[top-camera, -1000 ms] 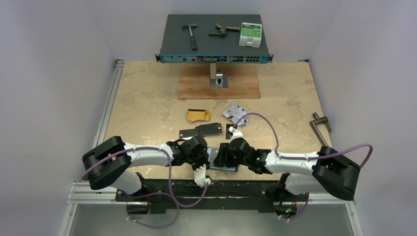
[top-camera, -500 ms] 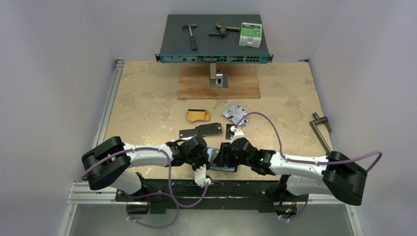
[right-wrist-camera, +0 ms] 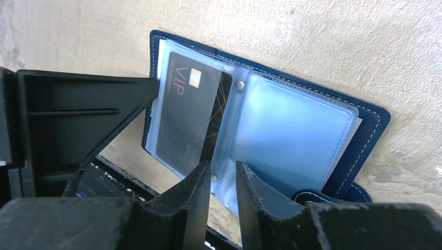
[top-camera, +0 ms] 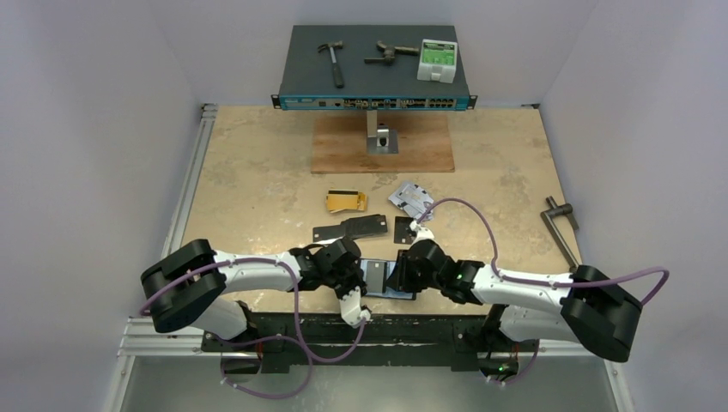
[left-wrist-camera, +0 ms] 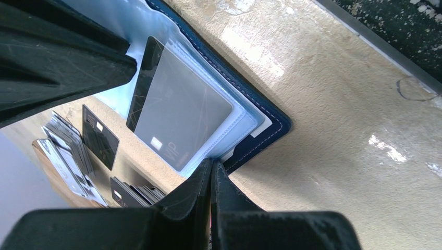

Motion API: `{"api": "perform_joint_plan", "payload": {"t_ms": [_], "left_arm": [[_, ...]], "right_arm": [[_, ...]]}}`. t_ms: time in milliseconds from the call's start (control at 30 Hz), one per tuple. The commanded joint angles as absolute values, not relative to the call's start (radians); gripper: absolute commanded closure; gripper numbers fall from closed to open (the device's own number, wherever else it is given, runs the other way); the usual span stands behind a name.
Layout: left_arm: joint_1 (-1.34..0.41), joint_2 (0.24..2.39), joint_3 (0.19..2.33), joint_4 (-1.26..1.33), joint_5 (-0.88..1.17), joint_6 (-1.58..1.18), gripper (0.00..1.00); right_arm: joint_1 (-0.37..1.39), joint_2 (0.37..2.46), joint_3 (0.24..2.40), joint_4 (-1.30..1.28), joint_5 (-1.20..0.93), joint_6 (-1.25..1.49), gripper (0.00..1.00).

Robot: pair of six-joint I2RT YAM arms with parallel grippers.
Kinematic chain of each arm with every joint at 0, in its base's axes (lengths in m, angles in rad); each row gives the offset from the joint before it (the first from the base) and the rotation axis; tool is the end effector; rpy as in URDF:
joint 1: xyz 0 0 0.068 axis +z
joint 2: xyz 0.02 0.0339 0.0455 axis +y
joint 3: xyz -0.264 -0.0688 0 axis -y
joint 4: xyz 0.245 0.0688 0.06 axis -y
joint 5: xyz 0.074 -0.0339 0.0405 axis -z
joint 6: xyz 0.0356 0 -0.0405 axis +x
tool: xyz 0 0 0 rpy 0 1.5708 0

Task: Put the credit cards into the card holder
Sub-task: Insert the credit card into the card holder.

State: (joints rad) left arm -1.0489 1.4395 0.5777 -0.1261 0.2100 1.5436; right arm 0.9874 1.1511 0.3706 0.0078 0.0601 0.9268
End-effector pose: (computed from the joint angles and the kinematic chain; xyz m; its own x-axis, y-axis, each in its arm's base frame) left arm 0.1184 -0.2208 0.1375 0.8934 0.4076 -0.1889 0.4407 -0.7129 0.5455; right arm 0.1159 0.1717 0.1484 -0.8782 0.1186 -0.4634 -0.1784 0.8176 0.5474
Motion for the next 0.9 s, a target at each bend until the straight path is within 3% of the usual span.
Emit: {"api": "perform_joint_plan", "payload": {"t_ms": [0, 67, 133, 867], "left_arm": [[-1.055, 1.441, 0.564, -0.207, 0.247, 1.504, 1.00], [-1.055, 1.444, 0.567, -0.203, 0.248, 1.503, 1.00], [-1.055, 1.445, 0.570, -0.201, 0.248, 1.501, 1.00], [-1.055, 1.453, 0.565, -0.184, 0.252, 1.496, 1.00]], "right_arm": [[0.985, 1.171, 0.391, 0.002, 0.059, 0.933, 0.77], [0.985, 1.185, 0.402, 0.002, 0.067, 0.929, 0.82], [0.985, 1.196, 0.429, -0.033, 0.082, 0.912, 0.99], [0.986, 1.322, 0.493, 0.088, 0.054, 0.889, 1.00]]}}
